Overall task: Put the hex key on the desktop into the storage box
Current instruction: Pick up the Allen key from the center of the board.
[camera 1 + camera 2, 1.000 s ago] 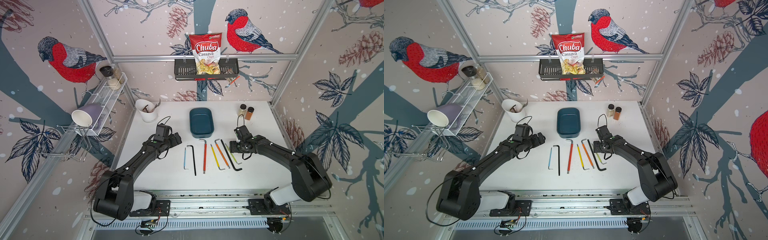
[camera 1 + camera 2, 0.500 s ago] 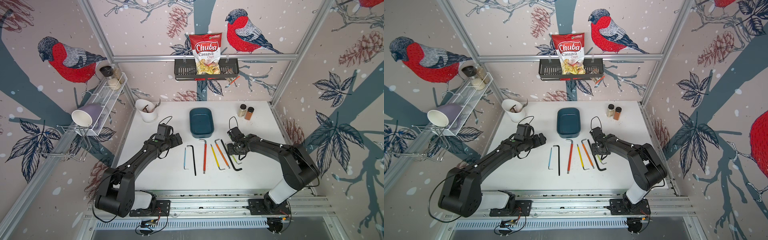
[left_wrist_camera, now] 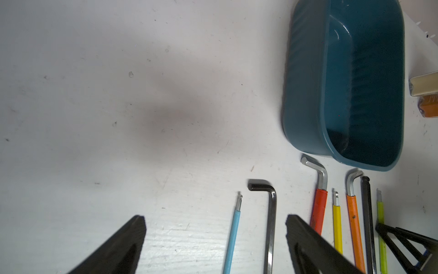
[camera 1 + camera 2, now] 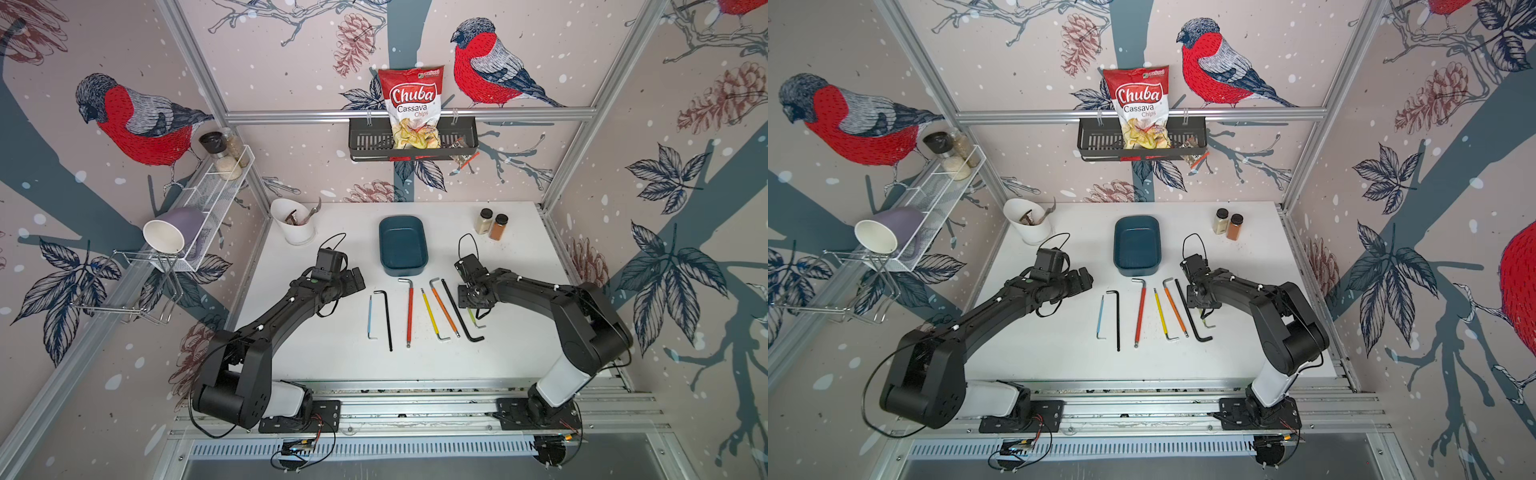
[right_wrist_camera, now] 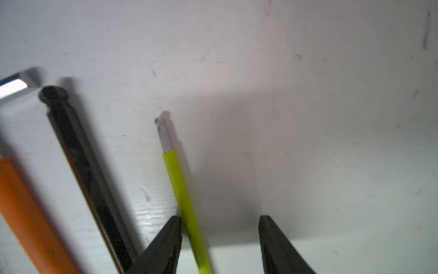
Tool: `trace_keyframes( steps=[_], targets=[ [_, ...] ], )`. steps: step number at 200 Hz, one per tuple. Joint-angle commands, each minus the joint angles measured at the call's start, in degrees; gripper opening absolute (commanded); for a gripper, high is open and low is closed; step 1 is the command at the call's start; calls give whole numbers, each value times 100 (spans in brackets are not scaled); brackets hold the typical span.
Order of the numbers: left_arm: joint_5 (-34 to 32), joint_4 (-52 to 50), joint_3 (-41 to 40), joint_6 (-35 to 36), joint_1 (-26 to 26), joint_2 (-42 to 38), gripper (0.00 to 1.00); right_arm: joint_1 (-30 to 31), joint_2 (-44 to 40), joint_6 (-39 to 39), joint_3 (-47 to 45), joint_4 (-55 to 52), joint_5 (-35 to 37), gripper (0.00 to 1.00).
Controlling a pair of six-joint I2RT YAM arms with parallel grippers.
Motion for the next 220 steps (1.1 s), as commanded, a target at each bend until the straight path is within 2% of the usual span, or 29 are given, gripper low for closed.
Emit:
trace_keyframes(
  steps=[1, 56, 78, 108, 123, 177, 220],
  targets=[
    [12, -34, 56, 75, -18, 15, 96, 1, -113, 28, -88, -153, -177, 54],
    [-14, -57, 60, 76, -21, -16, 96, 40, -22, 45, -277, -52, -667, 41],
    [-14, -61, 52, 94, -14, -21, 96, 53, 46, 89, -328, -1, -714, 26],
    [-41, -98, 49, 126, -15, -38, 96, 69, 132, 129, -333, 8, -646, 11],
    [-66, -119, 41, 126, -19, -46, 96, 67, 155, 131, -333, -14, -575, 0],
    [-94, -94, 22, 104, -22, -38, 96, 46, 73, 121, -229, -34, -405, 0],
    [-102, -130, 90, 119, -30, -47, 96, -206, -435, 116, -128, 79, -847, 0]
  ],
)
